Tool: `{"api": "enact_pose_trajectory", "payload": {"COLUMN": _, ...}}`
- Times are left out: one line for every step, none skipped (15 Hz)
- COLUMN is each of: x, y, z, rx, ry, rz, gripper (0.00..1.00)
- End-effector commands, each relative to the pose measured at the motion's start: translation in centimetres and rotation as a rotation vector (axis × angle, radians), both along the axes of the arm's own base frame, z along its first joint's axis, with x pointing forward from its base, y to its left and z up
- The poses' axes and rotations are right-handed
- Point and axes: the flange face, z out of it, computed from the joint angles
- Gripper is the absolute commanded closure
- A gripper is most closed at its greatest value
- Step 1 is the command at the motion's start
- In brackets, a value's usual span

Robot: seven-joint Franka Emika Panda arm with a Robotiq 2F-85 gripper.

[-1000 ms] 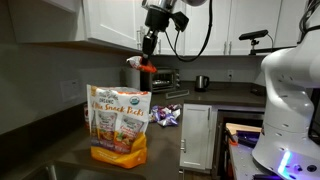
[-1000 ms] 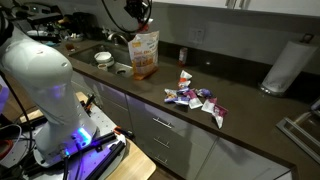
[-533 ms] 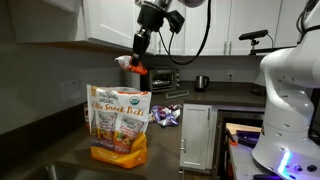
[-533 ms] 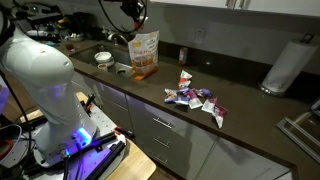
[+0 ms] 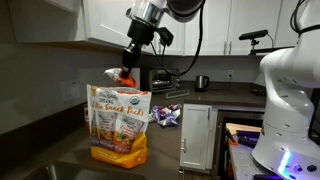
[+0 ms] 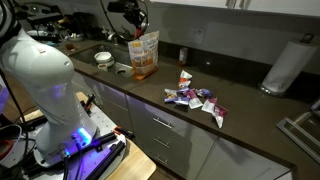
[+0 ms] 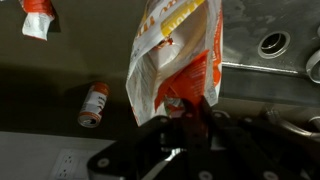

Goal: Put a snack pack in the packet

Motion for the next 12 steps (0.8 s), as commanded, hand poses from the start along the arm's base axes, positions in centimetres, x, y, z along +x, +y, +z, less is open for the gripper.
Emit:
{"api": "enact_pose_trajectory", "payload": {"x": 0.6, "y": 0.2, "z": -1.6, "rx": 0.012, "ry": -0.01, "rz": 0.011, "gripper": 0.94}}
{"api": "enact_pose_trajectory", "payload": {"x": 0.6, "y": 0.2, "z": -1.9, "rx": 0.005, "ry": -0.011, "rz": 0.012, "gripper": 0.67}}
{"api": "enact_pose_trajectory", "payload": {"x": 0.5, "y": 0.2, "z": -2.0, "rx": -0.001, "ry": -0.012, "rz": 0.013, "gripper": 0.65}}
{"api": "enact_pose_trajectory", "payload": {"x": 0.3, "y": 0.2, "z": -1.9, "rx": -0.014, "ry": -0.013, "rz": 0.018, "gripper": 0.6}}
{"api": "enact_pose_trajectory", "payload": {"x": 0.0, "y": 0.0, "z": -1.6, "rx": -0.03, "ry": -0.001, "rz": 0.021, "gripper": 0.53}}
{"api": "enact_pose_trajectory", "payload": {"x": -0.2, "y": -0.1, "z": -1.3, "rx": -0.048, "ry": 0.003, "rz": 0.018, "gripper": 0.48}}
{"api": "enact_pose_trajectory", "payload": {"x": -0.3, "y": -0.3, "z": -0.8, "rx": -0.057, "ry": 0.013, "rz": 0.017, "gripper": 0.4}}
{"api": "enact_pose_trajectory", "payload": {"x": -0.6, "y": -0.5, "z": -0.2, "rx": -0.064, "ry": 0.022, "rz": 0.015, "gripper": 0.34}}
{"api": "enact_pose_trajectory", "payload": {"x": -0.6, "y": -0.8, "z": 0.4, "rx": -0.07, "ry": 0.034, "rz": 0.008, "gripper": 0.29}}
{"api": "enact_pose_trajectory", "payload": {"x": -0.9, "y": -1.2, "z": 0.9, "rx": -0.077, "ry": 0.047, "rz": 0.003, "gripper": 0.21}}
{"api": "enact_pose_trajectory", "payload": {"x": -1.2, "y": -1.8, "z": 1.4, "rx": -0.098, "ry": 0.055, "rz": -0.009, "gripper": 0.16}}
{"api": "enact_pose_trajectory", "payload": {"x": -1.4, "y": -2.3, "z": 1.9, "rx": -0.115, "ry": 0.062, "rz": -0.016, "gripper": 0.08}}
